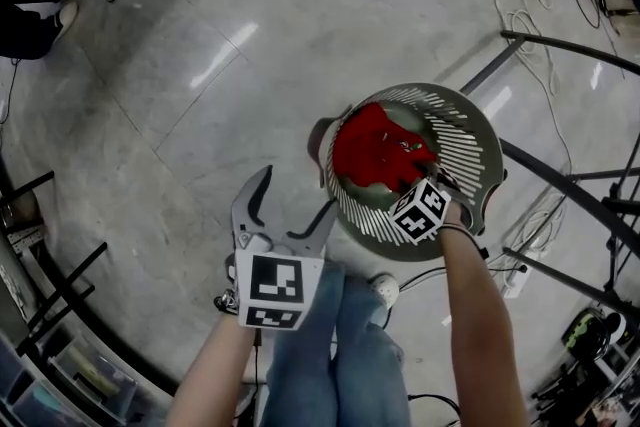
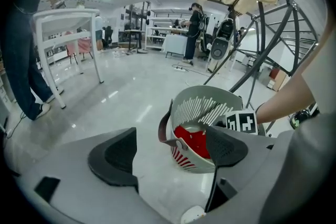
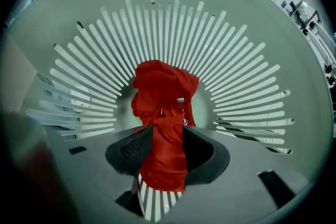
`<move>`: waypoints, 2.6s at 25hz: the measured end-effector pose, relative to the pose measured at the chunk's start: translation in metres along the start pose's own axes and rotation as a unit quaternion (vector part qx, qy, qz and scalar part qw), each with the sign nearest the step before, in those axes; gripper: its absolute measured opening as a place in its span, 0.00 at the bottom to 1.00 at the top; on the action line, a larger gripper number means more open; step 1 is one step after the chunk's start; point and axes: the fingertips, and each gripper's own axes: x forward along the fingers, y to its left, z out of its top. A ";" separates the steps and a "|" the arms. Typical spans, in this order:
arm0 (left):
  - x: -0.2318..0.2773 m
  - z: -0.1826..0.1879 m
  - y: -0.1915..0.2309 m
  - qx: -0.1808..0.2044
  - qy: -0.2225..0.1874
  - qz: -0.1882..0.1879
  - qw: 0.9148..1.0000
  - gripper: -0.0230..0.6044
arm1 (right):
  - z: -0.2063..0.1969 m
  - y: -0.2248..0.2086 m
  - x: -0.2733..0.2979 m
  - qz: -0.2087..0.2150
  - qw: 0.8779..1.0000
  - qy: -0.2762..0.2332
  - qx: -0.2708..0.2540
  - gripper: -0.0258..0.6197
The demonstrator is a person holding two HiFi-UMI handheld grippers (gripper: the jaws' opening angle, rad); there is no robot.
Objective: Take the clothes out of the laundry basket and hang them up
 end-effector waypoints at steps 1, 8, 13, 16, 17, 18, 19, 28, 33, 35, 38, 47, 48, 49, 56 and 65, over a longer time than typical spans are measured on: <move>0.003 0.001 0.002 0.000 -0.003 0.001 1.000 0.69 | -0.002 0.001 0.005 0.001 1.000 0.002 -0.003 0.32; 0.020 0.006 0.016 0.001 -0.021 0.016 1.000 0.68 | -0.012 0.000 0.039 0.006 1.000 0.019 -0.018 0.30; 0.027 0.001 0.022 0.002 -0.022 0.026 0.999 0.67 | -0.016 -0.009 0.054 0.010 0.998 0.020 0.055 0.25; 0.029 -0.004 0.023 0.001 -0.019 0.028 0.999 0.67 | -0.025 -0.010 0.061 0.011 0.997 0.036 0.070 0.22; 0.029 -0.005 0.023 0.002 -0.018 0.028 0.999 0.67 | -0.028 -0.010 0.062 0.009 0.997 0.042 0.060 0.21; 0.029 -0.006 0.023 0.004 -0.017 0.028 0.999 0.67 | -0.028 -0.011 0.061 0.006 0.998 0.043 0.049 0.12; 0.030 -0.007 0.023 0.005 -0.015 0.029 0.999 0.66 | -0.026 -0.012 0.059 0.004 0.998 0.040 0.042 0.10; 0.009 0.011 0.005 -0.005 -0.026 0.013 1.000 0.61 | -0.024 -0.017 0.009 0.019 0.998 0.023 0.047 0.09; -0.007 0.018 -0.002 -0.029 -0.020 0.009 0.999 0.61 | -0.016 -0.017 -0.029 0.028 0.995 0.010 0.092 0.09; -0.013 0.019 -0.006 -0.043 -0.019 0.002 0.999 0.61 | -0.012 -0.017 -0.044 0.026 0.995 0.004 0.092 0.09; -0.022 0.023 -0.015 -0.055 -0.026 -0.022 0.998 0.60 | -0.003 -0.019 -0.064 0.022 0.994 -0.012 0.103 0.09; -0.046 0.040 -0.045 -0.045 -0.016 -0.057 0.997 0.58 | 0.009 -0.022 -0.126 0.019 0.993 -0.042 0.107 0.09; -0.048 0.042 -0.049 -0.047 -0.017 -0.065 0.997 0.60 | 0.009 -0.023 -0.133 0.018 0.993 -0.044 0.107 0.09; -0.050 0.045 -0.052 -0.050 -0.018 -0.073 0.996 0.61 | 0.009 -0.023 -0.140 0.017 0.993 -0.046 0.107 0.09; -0.067 0.057 -0.068 -0.050 -0.014 -0.084 0.995 0.62 | 0.012 -0.020 -0.186 0.021 0.992 -0.064 0.102 0.09; -0.072 0.062 -0.086 -0.010 0.003 -0.082 0.997 0.47 | 0.020 -0.027 -0.236 0.029 0.986 -0.095 0.133 0.08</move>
